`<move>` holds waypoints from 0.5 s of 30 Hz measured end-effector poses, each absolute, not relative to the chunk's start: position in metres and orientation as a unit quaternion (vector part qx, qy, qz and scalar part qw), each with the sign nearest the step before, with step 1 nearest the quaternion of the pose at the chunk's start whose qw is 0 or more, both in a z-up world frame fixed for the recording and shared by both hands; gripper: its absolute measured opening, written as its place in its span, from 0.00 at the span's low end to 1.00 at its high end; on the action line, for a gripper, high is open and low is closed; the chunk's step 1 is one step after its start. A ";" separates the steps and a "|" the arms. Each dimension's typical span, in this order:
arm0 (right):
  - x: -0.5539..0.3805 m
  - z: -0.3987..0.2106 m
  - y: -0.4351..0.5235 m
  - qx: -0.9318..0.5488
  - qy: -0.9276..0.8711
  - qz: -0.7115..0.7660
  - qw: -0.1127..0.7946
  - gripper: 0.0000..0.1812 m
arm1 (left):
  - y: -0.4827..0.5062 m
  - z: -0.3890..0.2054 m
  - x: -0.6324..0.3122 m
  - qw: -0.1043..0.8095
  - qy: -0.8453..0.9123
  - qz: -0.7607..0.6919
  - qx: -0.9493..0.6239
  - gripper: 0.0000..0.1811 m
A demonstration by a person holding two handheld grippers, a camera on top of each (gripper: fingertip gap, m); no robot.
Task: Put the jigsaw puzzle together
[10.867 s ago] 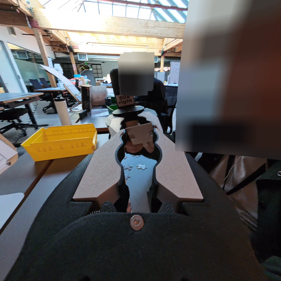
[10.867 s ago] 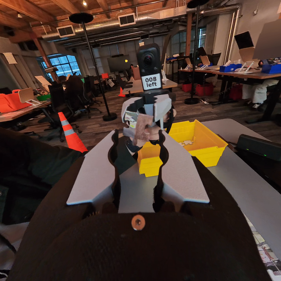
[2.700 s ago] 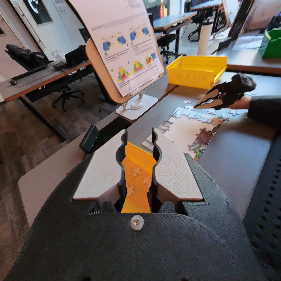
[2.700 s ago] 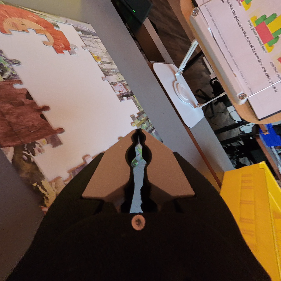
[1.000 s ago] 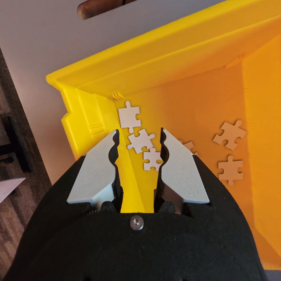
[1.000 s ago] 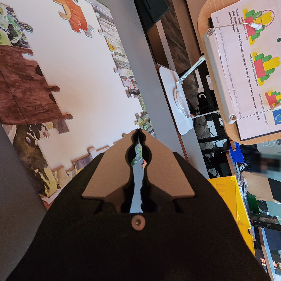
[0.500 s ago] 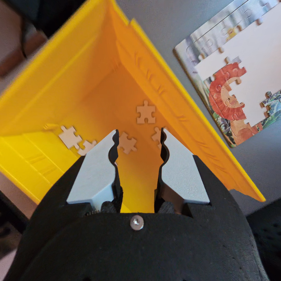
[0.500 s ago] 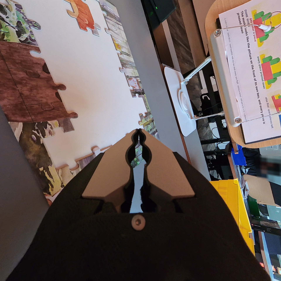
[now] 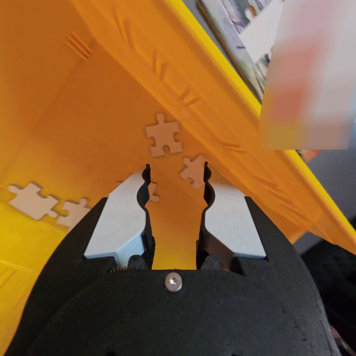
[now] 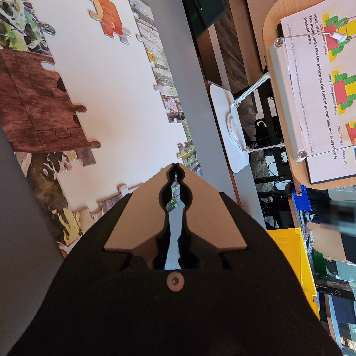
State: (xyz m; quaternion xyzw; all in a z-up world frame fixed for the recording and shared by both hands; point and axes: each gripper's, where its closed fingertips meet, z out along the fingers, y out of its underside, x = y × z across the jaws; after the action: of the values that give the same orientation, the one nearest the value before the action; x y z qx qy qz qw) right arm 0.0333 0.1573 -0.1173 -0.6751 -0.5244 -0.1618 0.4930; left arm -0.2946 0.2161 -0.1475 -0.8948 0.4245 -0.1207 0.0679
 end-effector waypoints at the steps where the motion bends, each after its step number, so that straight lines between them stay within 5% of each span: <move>1: 0.033 -0.118 0.157 -0.675 -0.525 -0.162 0.492 0.00 | 0.206 -0.148 -0.292 0.045 0.430 -0.140 -0.891 0.29; 15: 0.033 -0.122 0.157 -0.677 -0.531 -0.163 0.482 0.00 | 0.198 -0.163 -0.307 0.027 0.502 0.001 -0.865 0.37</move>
State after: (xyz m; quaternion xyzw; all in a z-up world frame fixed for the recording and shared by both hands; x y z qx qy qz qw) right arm 0.0332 0.1566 -0.1219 -0.6771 -0.5313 -0.1626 0.4824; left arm -0.3069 0.1984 -0.1629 -0.8646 0.5017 0.0013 0.0274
